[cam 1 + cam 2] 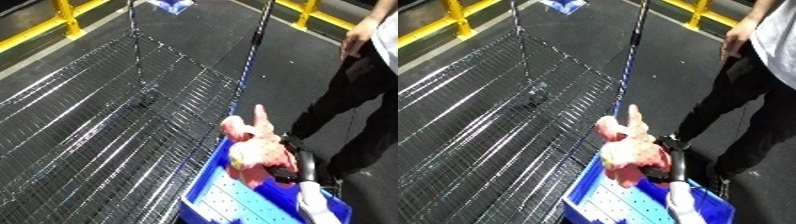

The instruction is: Pick up the object and place it into the box

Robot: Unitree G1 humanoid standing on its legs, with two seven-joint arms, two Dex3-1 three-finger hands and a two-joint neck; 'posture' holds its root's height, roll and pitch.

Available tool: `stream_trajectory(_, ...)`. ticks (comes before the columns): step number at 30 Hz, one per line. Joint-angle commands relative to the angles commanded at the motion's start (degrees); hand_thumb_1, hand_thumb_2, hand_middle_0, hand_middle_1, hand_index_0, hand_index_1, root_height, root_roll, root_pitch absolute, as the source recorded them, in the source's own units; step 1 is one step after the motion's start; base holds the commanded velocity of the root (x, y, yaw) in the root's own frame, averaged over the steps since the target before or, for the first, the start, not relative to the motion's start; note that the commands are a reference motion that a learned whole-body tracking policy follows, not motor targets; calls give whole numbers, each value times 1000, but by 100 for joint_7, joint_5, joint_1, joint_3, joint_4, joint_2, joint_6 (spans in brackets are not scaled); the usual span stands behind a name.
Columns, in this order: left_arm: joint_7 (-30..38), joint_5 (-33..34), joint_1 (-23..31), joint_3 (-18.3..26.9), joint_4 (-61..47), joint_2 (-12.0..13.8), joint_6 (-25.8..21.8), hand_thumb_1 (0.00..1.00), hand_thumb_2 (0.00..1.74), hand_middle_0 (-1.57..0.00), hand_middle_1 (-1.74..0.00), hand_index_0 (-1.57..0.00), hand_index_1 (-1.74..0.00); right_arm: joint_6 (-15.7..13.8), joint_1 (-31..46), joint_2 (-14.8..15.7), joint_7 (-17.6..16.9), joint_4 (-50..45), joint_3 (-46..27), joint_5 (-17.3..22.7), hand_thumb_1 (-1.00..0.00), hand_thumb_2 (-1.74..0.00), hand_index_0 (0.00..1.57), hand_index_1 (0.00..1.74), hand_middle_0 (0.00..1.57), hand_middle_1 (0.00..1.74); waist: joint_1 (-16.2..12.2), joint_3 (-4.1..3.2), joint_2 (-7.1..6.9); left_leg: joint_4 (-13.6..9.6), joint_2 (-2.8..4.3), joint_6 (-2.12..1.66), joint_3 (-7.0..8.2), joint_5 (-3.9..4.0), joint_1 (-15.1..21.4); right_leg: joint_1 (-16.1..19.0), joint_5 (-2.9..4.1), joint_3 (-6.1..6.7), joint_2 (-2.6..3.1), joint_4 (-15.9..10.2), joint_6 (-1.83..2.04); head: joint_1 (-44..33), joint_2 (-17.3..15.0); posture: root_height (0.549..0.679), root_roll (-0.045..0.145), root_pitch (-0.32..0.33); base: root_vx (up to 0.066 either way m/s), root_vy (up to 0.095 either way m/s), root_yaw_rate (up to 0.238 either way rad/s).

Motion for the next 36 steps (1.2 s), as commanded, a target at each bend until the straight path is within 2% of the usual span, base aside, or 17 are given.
stream_trajectory(3,13,20,8,46,-25,12,-15,1000,1740,-1570,-1740,-1570,-1740,-13,2,28,-1,2,11,-2,0,0,0,0,0,0,22,-11,-13,-35,2,1,8,15,2,3,4,-8,6,-29,9,-36,-59,650,82,-182,1,-3,8)
stream_trajectory(11,4,1,134,168,-101,-23,-18,1000,1740,-1570,-1740,-1570,-1740,15,-44,141,40,-227,170,-28,0,0,0,0,0,0,124,-14,-26,-109,-8,7,9,41,35,27,9,-33,9,-66,27,-340,-404,651,79,-179,4,1,10)
stream_trajectory(23,-8,-32,222,367,-209,-105,53,1000,1740,-1570,-1740,-1570,-1740,117,-226,245,768,-1179,1097,7,0,0,0,0,0,0,438,57,-127,-110,-29,3,-63,101,14,47,-11,-80,16,-11,43,-1596,-833,648,69,-187,-4,-5,59)
stream_trajectory(31,-34,-32,181,384,-297,-71,98,1000,1740,-1570,-1740,-1570,-1740,247,-259,325,1268,-1759,1768,-60,0,0,0,0,0,0,666,91,-238,-190,-43,1,-141,197,-54,66,-28,-120,22,-15,56,-2432,-922,647,60,-186,4,0,110)
stream_trajectory(32,-32,-34,180,386,-313,-74,100,1000,1740,-1570,-1740,-1570,-1740,262,-271,348,1312,-1832,1860,-92,0,0,0,0,0,0,705,101,-252,-198,-48,-1,-156,211,-68,65,-28,-129,20,-10,58,-2801,-923,647,59,-186,1,9,167)
stream_trajectory(35,-4,-7,199,408,-346,-101,110,1000,1740,-1570,-1740,-1570,-1740,285,-328,433,1376,-2010,2099,-162,0,0,0,0,0,0,798,143,-298,-186,-62,-4,-198,234,-118,47,-22,-155,13,23,62,-3220,-704,646,57,-188,-4,4,117)
stream_trajectory(36,11,5,202,420,-364,-107,107,1000,1740,-1570,-1740,-1570,-1740,290,-358,460,1395,-2077,2194,-186,0,0,0,0,0,0,838,163,-315,-176,-66,-5,-215,240,-141,33,-17,-164,10,39,64,-3347,-718,646,56,-188,-15,7,125)
